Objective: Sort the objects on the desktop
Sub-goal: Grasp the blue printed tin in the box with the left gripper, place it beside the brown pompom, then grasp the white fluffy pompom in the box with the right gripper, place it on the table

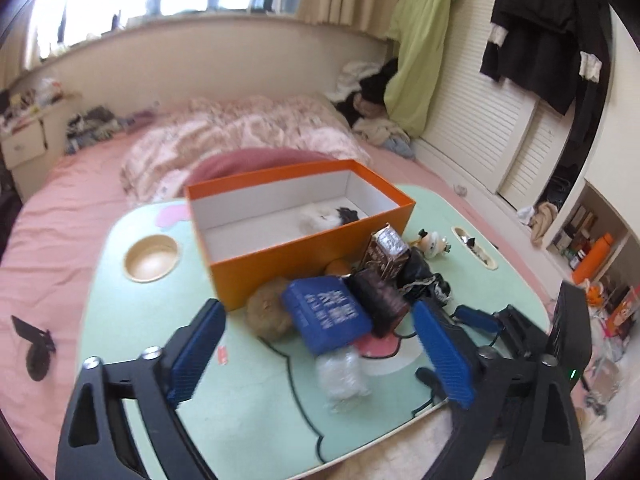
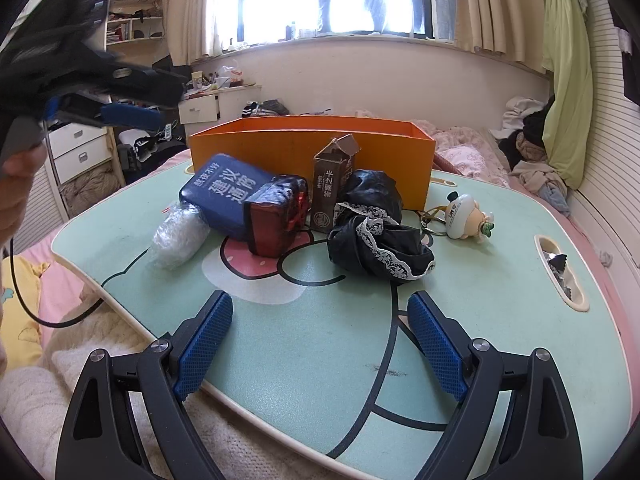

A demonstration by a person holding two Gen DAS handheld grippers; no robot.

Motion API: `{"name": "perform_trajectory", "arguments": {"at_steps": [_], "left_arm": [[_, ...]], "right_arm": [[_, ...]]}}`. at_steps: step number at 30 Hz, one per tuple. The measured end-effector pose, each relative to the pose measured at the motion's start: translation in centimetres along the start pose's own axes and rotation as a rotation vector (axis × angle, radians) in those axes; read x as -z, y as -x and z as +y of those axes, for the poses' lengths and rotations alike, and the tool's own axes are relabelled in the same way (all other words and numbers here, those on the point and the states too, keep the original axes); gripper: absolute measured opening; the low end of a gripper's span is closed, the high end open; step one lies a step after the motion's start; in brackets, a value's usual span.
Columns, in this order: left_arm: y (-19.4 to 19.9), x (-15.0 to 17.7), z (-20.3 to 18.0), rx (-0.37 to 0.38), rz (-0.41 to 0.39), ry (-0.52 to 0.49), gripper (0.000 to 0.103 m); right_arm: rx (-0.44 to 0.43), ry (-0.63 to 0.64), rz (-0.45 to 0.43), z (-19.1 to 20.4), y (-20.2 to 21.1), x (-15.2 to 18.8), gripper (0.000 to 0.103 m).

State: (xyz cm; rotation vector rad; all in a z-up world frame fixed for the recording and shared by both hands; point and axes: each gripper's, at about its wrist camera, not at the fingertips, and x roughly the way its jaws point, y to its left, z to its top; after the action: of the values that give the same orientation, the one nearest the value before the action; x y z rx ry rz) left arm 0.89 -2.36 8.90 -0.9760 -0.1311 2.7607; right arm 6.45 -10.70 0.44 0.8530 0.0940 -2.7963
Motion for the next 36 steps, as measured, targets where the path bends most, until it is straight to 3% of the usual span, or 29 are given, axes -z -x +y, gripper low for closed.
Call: {"name": "perform_trajectory", "arguments": {"at_steps": [2, 5, 8, 11, 12, 16, 36], "left_arm": [[0.4, 2.1, 0.1, -0.041, -0.03, -0.016, 0.1], [-0.5, 5.3, 0.3, -0.094, 0.011, -0.025, 0.1], [-1.3, 7.9, 0.2, -0.052, 0.027, -0.026, 0.1], [-3.1, 9.0, -1.2, -0.048, 0.049, -0.117, 0.103], [-3.2, 9.2, -1.7, -0.058, -0.01, -0.158, 0.103], [-4.6, 9.3, -1.1, -0.102, -0.092, -0.092, 0.103], [-4.6, 9.5, -0.7, -0.103, -0.114, -0.088, 0.103]], "right_arm": [[0.0, 0.0, 0.0, 0.0, 0.0, 0.0, 0.089], [0.0, 0.0, 0.0, 0.0, 0.0, 0.0, 0.089], [-0.001, 0.0, 0.0, -0.1, 0.0, 0.0, 0.089], [-0.001, 0.0, -0.001, 0.0, 0.0, 0.0, 0.089], [0.001, 0.002, 0.002, 0.0, 0.0, 0.0, 0.089], [0.001, 0.002, 0.001, 0.2, 0.0, 0.2, 0.089], [0.003, 0.001, 0.0, 0.1, 0.1, 0.4, 0.089]]}}
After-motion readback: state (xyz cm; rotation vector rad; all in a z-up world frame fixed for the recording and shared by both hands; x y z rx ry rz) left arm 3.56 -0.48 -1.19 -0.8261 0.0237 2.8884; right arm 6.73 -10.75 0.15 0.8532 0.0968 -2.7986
